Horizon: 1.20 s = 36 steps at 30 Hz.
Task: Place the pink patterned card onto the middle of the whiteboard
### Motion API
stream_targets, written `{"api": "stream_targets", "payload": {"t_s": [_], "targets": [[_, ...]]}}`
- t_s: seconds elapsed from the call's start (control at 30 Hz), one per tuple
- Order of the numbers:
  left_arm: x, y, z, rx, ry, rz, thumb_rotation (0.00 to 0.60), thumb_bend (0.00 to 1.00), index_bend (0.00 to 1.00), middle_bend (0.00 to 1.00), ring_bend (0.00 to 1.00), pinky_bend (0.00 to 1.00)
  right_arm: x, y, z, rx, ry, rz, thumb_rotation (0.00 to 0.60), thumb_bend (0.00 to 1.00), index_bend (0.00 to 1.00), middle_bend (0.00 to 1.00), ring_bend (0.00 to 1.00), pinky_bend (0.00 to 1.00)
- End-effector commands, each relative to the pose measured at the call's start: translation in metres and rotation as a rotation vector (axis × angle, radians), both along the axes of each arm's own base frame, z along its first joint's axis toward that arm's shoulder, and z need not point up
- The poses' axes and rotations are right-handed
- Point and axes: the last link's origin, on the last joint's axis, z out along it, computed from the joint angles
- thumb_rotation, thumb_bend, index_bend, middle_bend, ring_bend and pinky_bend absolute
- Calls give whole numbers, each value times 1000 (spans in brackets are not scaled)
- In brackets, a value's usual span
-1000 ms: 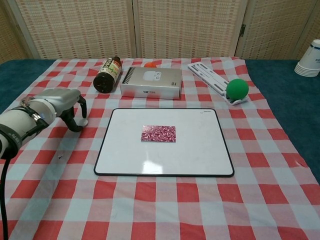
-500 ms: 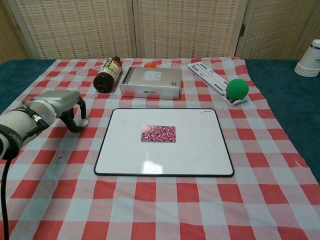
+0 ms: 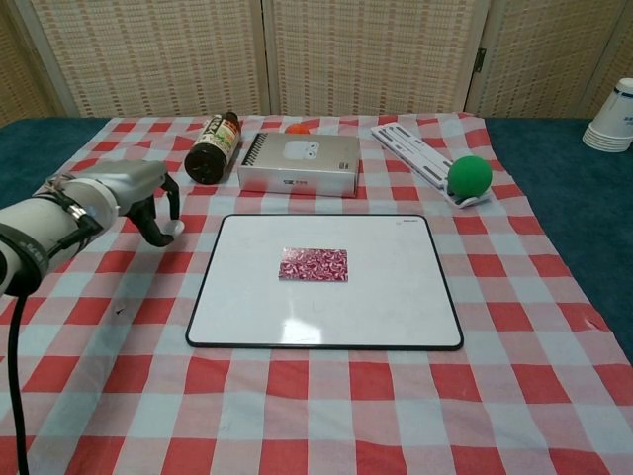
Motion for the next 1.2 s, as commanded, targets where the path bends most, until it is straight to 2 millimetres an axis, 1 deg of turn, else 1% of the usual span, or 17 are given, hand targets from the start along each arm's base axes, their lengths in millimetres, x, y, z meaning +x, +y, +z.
{"api": "stream_targets", "payload": {"t_s": [0.03, 0.2, 0.33, 0.43, 0.53, 0.67, 0.8, 1.03, 1.2], "targets": [[31, -5, -3, -26, -31, -55, 600, 347, 491, 1000, 1000, 1000, 0, 0, 0, 2, 1, -1, 600, 0, 48, 81, 0, 73], [82, -14, -17, -72, -57, -144, 600, 348, 493, 1000, 1000, 1000, 1, 2, -1, 3, 2, 5, 600, 0, 48, 81, 0, 73], [112, -24, -33, -106, -59, -199, 600, 348, 492, 1000, 1000, 1000, 0, 2, 1, -3, 0, 2, 600, 0, 48, 81, 0, 73], [127, -30, -47, -133, -64, -221, 600, 347, 491, 1000, 1000, 1000, 0, 3, 2, -5, -4, 3, 600, 0, 48, 81, 0, 73], [136, -34, -61, -155, -64, -230, 600, 347, 489, 1000, 1000, 1000, 0, 4, 4, -15, -9, 5, 600, 0, 48, 81, 0, 73], [144, -35, -74, -160, -66, -251, 600, 345, 477, 997, 1000, 1000, -1, 5, 6, -19, -16, 5, 600, 0, 48, 81, 0, 73], [144, -32, -83, -165, -64, -241, 600, 345, 482, 996, 1000, 1000, -2, 6, 9, -26, -22, 11, 600, 0, 48, 81, 0, 73], [136, -27, -85, -161, -39, -227, 600, 345, 483, 994, 1000, 1000, -3, 5, 9, -28, -25, 11, 600, 0, 47, 81, 0, 73], [131, -27, -86, -165, -40, -214, 600, 345, 483, 994, 1000, 1000, -2, 5, 8, -21, -23, 9, 600, 0, 48, 81, 0, 73]]}}
